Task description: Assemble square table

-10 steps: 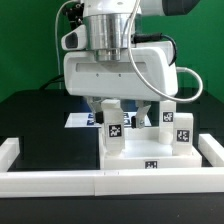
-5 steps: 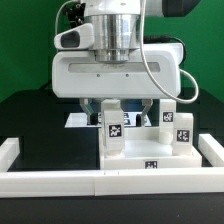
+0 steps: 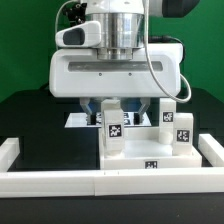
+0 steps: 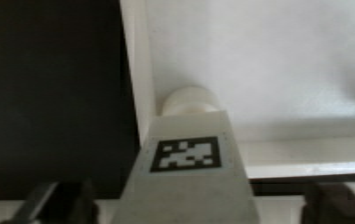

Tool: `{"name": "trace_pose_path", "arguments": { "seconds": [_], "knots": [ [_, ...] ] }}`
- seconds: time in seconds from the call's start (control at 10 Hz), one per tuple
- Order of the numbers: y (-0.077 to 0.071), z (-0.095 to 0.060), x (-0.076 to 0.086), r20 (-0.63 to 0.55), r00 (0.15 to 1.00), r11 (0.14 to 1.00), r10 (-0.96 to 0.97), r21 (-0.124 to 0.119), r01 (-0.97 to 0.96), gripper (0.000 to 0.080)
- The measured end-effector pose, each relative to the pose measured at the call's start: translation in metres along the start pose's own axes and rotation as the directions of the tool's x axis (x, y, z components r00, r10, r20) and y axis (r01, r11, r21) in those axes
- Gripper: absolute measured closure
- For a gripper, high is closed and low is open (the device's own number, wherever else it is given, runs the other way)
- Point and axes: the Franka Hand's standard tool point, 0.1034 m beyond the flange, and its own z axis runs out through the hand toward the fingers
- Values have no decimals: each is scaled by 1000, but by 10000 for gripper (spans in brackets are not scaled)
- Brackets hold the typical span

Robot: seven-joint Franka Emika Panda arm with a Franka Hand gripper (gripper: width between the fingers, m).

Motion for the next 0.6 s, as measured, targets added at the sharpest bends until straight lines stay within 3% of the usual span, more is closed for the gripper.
{"name": "trace_pose_path", "arguments": {
  "seconds": [0.1,0.2,0.3,0.6],
  "knots": [
    [0,0,0,0,1000,1000,0,0,0,423],
    [0,0,0,0,1000,1000,0,0,0,423],
    [0,0,0,0,1000,1000,16,0,-16,510],
    [0,1,0,1,993,993,115,1,-115,510]
  ]
}}
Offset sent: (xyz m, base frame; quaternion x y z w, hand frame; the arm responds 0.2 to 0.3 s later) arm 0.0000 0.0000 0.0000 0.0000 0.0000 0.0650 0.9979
